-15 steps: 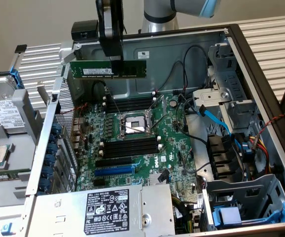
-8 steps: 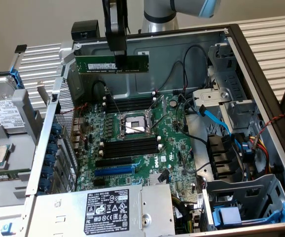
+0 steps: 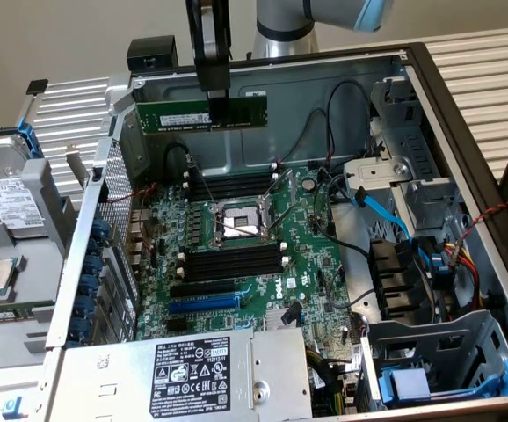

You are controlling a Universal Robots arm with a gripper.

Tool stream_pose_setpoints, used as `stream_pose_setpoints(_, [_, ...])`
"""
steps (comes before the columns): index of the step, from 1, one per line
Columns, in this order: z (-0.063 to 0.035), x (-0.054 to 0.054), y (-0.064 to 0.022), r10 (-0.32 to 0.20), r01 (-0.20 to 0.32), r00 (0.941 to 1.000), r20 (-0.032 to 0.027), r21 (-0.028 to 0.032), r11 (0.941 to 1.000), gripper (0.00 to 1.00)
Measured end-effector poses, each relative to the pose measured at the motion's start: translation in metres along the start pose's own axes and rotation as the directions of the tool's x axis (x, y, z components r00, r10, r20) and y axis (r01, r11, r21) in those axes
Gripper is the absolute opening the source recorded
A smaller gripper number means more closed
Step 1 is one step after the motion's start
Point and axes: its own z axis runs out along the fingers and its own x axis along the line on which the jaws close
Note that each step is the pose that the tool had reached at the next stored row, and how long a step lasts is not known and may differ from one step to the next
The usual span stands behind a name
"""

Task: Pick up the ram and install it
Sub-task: 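Pick up the ram and move it above insertion slot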

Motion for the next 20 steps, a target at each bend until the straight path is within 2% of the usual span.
stream_pose_setpoints(2, [0.0001, 0.0, 0.0, -0.001, 0.001, 1.0, 0.0012, -0.0004, 1.0, 0.14])
stream_pose_setpoints(4, [0.0002, 0.0, -0.0013, -0.007, 0.007, 0.9999, 0.0087, -0.0083, 0.9999, 0.14])
stream_pose_setpoints(7, [0.0007, 0.0, -0.0053, -0.006, 0.006, 0.9995, 0.0296, -0.022, 0.9997, 0.14])
stream_pose_setpoints(11, [0.0009, 0.0, -0.009, -0.008, 0.01, 0.998, 0.0627, -0.0445, 0.999, 0.14])
stream_pose_setpoints(16, [0.0015, 0.0, -0.0121, -0.025, 0.032, 0.9945, 0.1014, -0.0643, 0.9974, 0.14])
stream_pose_setpoints(18, [0.0023, 0.0, -0.0135, -0.043, 0.05, 0.9931, 0.109, -0.0683, 0.9964, 0.14])
stream_pose_setpoints(20, [0.0027, 0.0, -0.0149, -0.066, 0.074, 0.9917, 0.1103, -0.0704, 0.9947, 0.14])
